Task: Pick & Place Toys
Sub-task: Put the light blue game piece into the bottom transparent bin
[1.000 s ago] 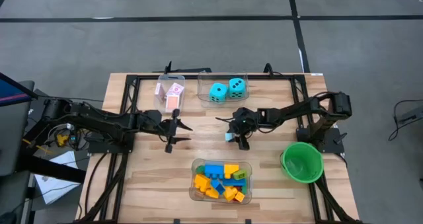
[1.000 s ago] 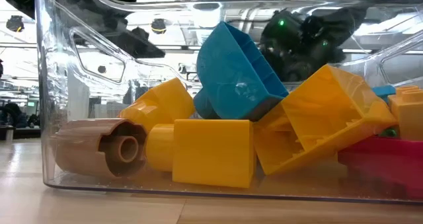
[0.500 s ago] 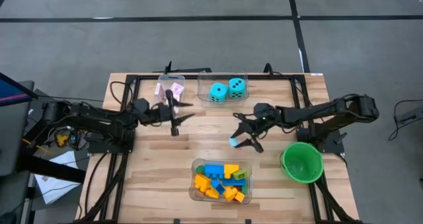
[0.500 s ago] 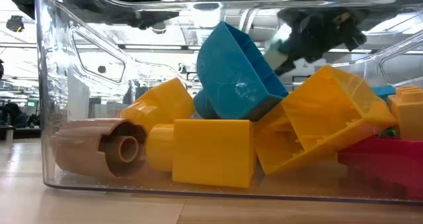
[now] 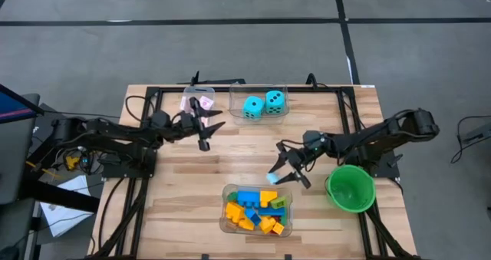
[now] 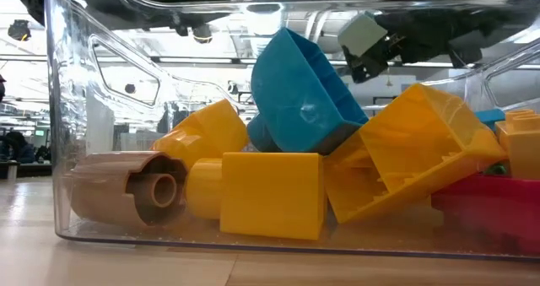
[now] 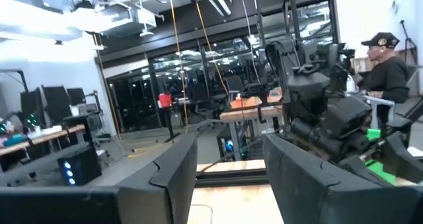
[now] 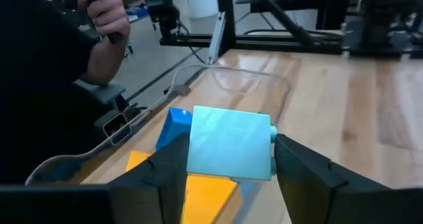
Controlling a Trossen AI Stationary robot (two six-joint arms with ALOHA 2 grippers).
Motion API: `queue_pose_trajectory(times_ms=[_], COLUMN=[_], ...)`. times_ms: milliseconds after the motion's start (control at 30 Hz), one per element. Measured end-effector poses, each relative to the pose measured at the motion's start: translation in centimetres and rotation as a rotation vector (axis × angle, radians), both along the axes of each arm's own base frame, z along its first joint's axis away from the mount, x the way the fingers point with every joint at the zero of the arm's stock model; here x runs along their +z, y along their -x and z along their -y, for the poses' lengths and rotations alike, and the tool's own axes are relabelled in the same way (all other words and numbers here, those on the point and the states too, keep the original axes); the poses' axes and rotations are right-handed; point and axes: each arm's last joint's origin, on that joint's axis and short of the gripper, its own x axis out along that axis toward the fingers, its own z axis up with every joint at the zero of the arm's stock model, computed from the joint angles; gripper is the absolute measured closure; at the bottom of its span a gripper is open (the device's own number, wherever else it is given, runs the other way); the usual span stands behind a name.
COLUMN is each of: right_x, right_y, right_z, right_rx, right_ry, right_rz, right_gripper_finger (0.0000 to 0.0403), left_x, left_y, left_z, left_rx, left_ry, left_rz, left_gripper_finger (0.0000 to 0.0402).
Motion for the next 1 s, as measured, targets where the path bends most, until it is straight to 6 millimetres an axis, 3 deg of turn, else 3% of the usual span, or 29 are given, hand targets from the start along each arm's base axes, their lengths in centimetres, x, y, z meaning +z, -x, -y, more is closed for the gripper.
queue_pose_trajectory(times_ms=[433, 1000], right_x=[-1.0, -0.7], right_y=[-2.7, -6.6], right_z=[-3.9, -9.3], right_rx=[0.084, 0.231], right_ry=[-0.070, -0.038], right_rz=[0.009, -0.101], right_gripper_finger=[0.0217, 0.0216], left_x=[-0.3, 1.0], left_y=[-0.5, -0.3], left_z=[0.1, 3.2], left_rx=[-0.062, -0.210], left_ry=[0.007, -0.032], left_rz=[0.006, 0.140], left_gripper_finger=[0.0234, 0.0234])
